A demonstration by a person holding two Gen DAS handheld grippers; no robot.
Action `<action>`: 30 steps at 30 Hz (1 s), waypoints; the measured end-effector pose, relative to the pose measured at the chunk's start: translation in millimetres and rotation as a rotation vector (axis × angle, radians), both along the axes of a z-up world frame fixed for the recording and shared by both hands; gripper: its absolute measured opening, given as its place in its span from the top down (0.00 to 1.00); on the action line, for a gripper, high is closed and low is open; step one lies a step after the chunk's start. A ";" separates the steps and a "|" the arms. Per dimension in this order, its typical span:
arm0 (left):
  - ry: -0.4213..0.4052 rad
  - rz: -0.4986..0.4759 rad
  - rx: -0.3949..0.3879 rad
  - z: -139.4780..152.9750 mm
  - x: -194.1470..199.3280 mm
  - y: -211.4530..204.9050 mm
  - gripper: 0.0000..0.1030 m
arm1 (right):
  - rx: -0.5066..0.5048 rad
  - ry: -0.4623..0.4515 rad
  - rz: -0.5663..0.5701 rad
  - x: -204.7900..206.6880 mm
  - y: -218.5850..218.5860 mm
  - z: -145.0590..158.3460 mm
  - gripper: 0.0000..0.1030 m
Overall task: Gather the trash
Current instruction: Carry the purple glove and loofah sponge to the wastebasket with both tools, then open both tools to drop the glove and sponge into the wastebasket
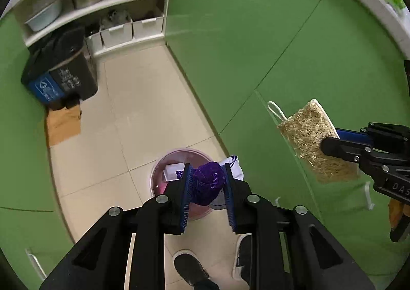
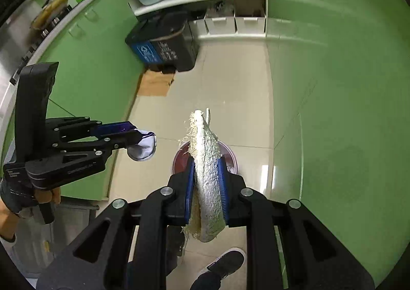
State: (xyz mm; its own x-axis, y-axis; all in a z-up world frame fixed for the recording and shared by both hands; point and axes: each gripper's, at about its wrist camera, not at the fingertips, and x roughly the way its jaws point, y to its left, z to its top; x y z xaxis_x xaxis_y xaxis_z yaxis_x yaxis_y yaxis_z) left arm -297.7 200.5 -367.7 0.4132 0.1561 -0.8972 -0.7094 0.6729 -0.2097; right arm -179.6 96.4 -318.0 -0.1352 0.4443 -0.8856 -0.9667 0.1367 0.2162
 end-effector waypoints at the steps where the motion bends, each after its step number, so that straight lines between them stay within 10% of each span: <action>1: 0.006 0.007 0.005 -7.0 -0.6 1.6 0.57 | -0.005 0.002 0.003 -0.9 1.7 -9.5 0.83; 3: 0.008 0.026 0.016 -19.9 -1.0 3.7 0.09 | -0.011 0.003 0.012 -2.7 4.6 -23.4 0.83; 4: 0.002 0.033 0.033 -22.4 -1.8 3.4 0.06 | -0.014 0.004 0.014 -3.2 6.3 -27.5 0.83; 21: -0.015 0.151 0.043 -19.4 -52.7 22.0 0.06 | -0.033 0.036 0.123 -34.0 39.4 -67.5 0.81; 23: -0.015 0.164 0.051 -17.4 -58.4 26.4 0.06 | -0.027 0.019 0.122 -36.9 46.6 -69.4 0.72; 25: -0.012 0.175 0.060 -14.9 -62.7 29.8 0.06 | -0.017 0.009 0.110 -36.6 50.3 -69.4 0.08; 30: -0.009 0.182 0.072 -8.8 -66.1 32.1 0.06 | -0.032 -0.019 0.085 -35.0 49.7 -68.2 0.03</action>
